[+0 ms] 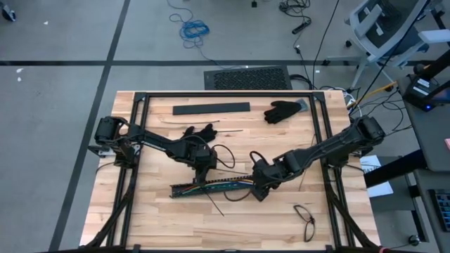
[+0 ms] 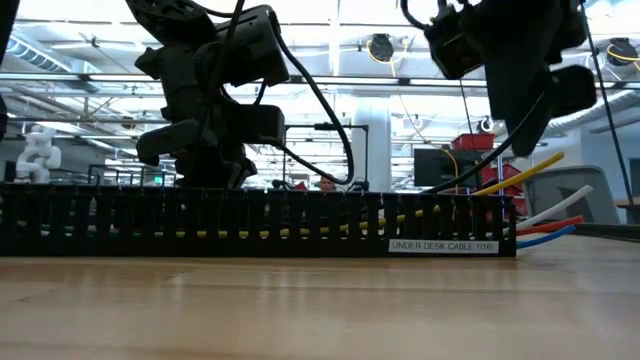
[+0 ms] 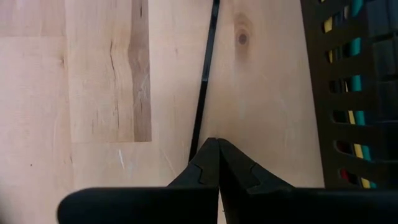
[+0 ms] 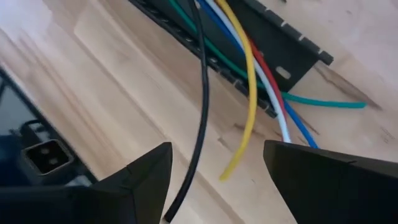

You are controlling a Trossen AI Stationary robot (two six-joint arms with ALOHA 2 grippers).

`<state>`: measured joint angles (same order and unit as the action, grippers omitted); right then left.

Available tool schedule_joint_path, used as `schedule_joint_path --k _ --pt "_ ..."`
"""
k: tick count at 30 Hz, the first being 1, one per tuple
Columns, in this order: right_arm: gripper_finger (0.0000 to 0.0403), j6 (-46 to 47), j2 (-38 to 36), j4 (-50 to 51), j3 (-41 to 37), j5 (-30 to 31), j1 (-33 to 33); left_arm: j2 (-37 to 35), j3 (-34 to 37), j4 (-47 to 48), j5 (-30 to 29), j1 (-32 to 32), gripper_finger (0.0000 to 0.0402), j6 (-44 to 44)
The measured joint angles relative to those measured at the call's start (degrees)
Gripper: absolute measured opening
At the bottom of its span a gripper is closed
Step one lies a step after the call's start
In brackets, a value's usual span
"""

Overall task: Ziptie cables
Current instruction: Put the zip tied cabled wires into the cable duct

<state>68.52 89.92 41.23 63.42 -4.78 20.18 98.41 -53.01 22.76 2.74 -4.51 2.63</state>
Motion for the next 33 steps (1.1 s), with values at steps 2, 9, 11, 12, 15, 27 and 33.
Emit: schedule_joint_path --k 2,9,11,12,15,27,33 --pt "0.0251 -0.6 1.0 -1.1 0.0 -0.1 -0.4 0.0 0.0 0.0 0.0 0.0 0.0001 0.1" --pt "0.0251 -2.0 5.0 -3.4 0.0 -3.7 -0.7 0.0 0.0 0.1 0.0 0.0 0.0001 1.6" --pt "0.0251 -2.2 5.7 -3.3 0.0 -4.5 -0.7 0.0 0.0 0.1 0.0 0.0 0.0001 1.9" --pt "0.0251 -2.1 5.9 -3.1 0.0 -4.5 -0.7 0.0 0.0 0.1 0.0 0.0 0.0001 2.0" --pt "0.0251 -1.8 6.0 -3.0 0.0 -4.4 -0.7 0.0 0.0 0.1 0.0 0.0 0.0001 2.1" --pt "0.0234 -0.2 5.9 -0.5 0.0 -4.3 -1.1 0.0 0.0 0.1 0.1 0.0 0.0001 2.7" --pt "0.0126 1.1 5.9 -0.5 0.0 -4.4 -1.1 0.0 0.0 -0.2 0.1 0.0 0.0001 3.1"
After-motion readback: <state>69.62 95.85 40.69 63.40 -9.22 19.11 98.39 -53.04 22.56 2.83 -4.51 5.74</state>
